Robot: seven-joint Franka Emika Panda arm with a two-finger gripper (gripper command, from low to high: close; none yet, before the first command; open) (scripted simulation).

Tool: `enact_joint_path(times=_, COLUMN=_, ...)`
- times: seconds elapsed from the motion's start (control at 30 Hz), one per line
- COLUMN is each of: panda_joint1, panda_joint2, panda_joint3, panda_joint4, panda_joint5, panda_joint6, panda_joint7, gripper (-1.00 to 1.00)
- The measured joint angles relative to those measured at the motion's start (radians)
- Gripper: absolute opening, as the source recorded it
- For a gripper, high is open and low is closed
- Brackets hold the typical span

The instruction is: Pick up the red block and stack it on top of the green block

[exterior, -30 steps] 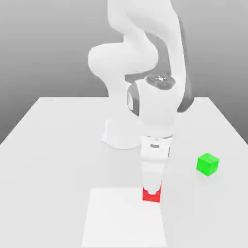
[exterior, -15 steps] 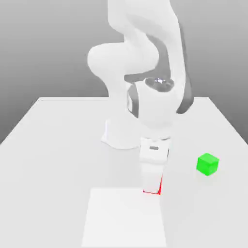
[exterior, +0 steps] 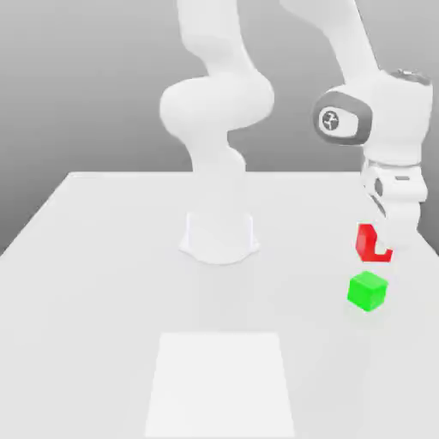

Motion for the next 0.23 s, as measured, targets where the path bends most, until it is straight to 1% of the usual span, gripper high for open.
enact_joint_path(times=0.07, panda_joint1=-0.012, panda_joint2=0.070, panda_joint3=0.000, panda_joint4=0.002, panda_joint5=-0.053, panda_joint6=0.066, panda_joint7=0.040, gripper=-1.00)
enact_joint_path(times=0.13, panda_joint1=-0.015, panda_joint2=0.144, panda_joint3=-0.018, panda_joint4=0.005, panda_joint5=-0.128, panda_joint6=0.134, panda_joint7=0.092, gripper=-1.00)
enact_joint_path(times=0.17, panda_joint1=-0.015, panda_joint2=0.163, panda_joint3=-0.024, panda_joint4=0.006, panda_joint5=-0.149, panda_joint6=0.152, panda_joint7=0.107, gripper=1.00)
enact_joint_path(times=0.23, panda_joint1=-0.015, panda_joint2=0.163, panda_joint3=-0.024, panda_joint4=0.006, panda_joint5=-0.149, panda_joint6=0.152, panda_joint7=0.107, gripper=1.00)
